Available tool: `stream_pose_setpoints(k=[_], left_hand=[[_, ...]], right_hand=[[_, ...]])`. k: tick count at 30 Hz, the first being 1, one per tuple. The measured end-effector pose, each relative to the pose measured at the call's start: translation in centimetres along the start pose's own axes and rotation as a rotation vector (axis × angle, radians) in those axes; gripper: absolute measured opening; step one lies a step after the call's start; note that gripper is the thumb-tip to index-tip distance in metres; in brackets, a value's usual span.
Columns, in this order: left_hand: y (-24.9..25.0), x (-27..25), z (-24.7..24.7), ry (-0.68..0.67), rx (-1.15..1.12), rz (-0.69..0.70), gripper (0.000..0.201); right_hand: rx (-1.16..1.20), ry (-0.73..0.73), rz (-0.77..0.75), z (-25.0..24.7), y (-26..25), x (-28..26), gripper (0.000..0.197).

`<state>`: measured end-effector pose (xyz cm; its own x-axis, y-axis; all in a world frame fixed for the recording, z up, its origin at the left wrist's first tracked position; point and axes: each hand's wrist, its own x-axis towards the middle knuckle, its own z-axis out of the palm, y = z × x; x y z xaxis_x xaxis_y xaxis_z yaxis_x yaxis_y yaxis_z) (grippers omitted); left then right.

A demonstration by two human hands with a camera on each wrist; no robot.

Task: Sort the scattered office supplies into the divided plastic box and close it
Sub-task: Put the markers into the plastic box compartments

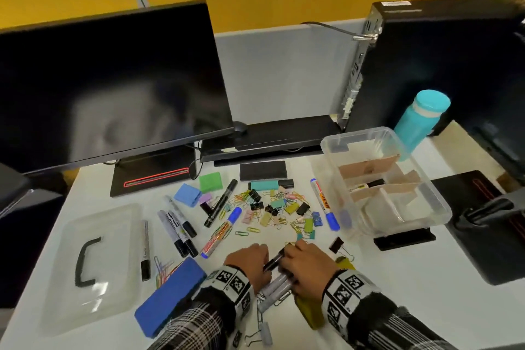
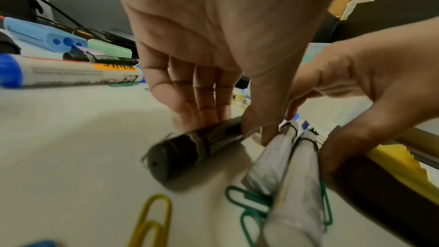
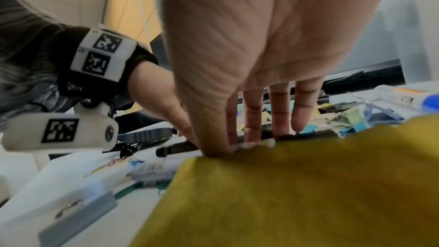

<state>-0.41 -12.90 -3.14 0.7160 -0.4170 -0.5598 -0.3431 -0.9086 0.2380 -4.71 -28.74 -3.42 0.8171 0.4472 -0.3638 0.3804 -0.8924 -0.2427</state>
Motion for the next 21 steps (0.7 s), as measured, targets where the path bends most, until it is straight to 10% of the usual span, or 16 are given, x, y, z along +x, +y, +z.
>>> stream_pose_setpoints(k=[14, 21], left_hand=[[-7.5, 0.8, -3.9, 0.297, -0.28, -0.291, 0.019], [-8.5, 1.7, -2.8, 0.156, -0.175, -0.3, 0.043]], right_hand=[[-0.015, -0.122, 0.107, -1.3, -1.2, 0.5, 0.05], [0.274, 0.225, 0.146, -6.4, -1.0, -2.2, 0.052]])
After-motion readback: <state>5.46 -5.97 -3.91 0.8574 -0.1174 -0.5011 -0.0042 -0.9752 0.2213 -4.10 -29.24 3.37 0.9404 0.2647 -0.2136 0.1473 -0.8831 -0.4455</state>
